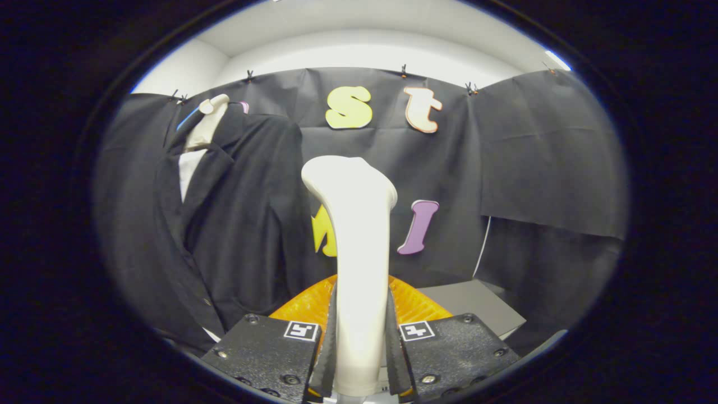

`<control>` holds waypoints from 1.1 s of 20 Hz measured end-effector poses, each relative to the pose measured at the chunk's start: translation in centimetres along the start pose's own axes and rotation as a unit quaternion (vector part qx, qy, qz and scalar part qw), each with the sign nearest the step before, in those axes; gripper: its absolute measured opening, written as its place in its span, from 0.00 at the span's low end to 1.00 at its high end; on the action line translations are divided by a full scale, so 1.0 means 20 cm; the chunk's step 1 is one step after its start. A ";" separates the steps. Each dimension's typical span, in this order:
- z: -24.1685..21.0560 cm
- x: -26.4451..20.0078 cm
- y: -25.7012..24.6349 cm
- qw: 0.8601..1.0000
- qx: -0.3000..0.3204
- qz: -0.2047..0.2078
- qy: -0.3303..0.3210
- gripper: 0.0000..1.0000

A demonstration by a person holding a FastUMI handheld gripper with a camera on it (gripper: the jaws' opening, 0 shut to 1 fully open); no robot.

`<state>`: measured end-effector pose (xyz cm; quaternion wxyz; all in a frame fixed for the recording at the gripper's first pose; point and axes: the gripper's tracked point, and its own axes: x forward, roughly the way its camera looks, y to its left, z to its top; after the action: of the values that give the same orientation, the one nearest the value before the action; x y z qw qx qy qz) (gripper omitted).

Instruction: Iron the clothes twice with a garment steamer, once on the left side and once on the right side.

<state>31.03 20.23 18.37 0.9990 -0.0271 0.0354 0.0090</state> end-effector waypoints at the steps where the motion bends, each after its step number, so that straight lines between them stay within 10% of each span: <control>1: 0.05 -0.01 0.08 1.000 0.000 0.006 -0.007 0.39; 11: 0.34 0.01 0.71 0.998 -0.021 0.033 -0.048 0.39; 22: 0.16 0.06 0.87 0.998 -0.049 0.028 -0.030 0.39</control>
<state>32.15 37.76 20.48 0.9964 -0.0753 0.0058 0.0398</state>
